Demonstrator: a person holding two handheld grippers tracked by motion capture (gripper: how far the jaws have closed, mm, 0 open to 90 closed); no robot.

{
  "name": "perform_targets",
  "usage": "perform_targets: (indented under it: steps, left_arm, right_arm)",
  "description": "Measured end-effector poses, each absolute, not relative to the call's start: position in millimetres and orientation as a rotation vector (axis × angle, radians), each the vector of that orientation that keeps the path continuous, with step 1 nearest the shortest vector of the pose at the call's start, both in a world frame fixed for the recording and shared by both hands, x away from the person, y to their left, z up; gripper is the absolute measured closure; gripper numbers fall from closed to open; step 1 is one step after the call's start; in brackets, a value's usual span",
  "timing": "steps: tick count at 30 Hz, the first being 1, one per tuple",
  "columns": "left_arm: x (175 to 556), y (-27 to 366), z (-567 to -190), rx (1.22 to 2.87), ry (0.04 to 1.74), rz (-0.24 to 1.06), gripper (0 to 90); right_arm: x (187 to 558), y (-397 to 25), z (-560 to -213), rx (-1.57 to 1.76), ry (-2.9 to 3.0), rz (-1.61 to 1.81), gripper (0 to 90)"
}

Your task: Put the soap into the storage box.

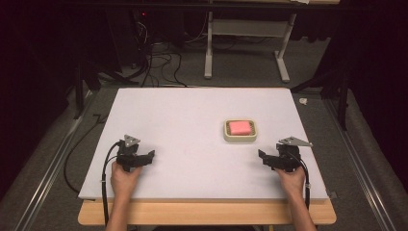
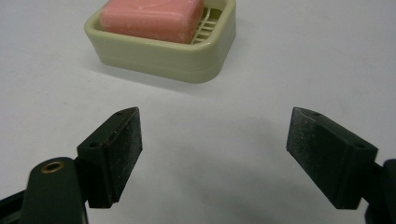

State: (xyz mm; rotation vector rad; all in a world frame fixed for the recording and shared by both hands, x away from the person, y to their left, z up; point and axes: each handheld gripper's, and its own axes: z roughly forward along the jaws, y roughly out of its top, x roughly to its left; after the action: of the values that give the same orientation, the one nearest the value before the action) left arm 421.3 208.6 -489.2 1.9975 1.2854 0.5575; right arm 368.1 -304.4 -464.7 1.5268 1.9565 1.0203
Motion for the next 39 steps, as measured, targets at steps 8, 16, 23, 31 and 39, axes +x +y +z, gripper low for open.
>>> perform_targets:
  steps: [8,16,23,31,39]
  left_arm:
    - [421,209,-489,1.998,1.285,0.558,21.4]
    - [421,209,-489,1.999,1.286,0.558,21.4]
    - [421,209,-489,1.998,1.285,0.558,21.4]
    - [421,209,-489,1.999,1.286,0.558,21.4]
    - [421,208,-489,1.997,1.285,0.561,21.3]
  right_arm:
    - [370,-303,-472,1.547,1.961,0.997,19.2]
    - [371,-298,-477,1.538,1.978,0.955,19.2]
    - [373,-294,-480,1.526,1.99,0.917,19.2]
    - [376,-291,-482,1.531,2.031,0.855,18.0]
    - [376,-288,-483,1.508,2.035,0.832,17.2]
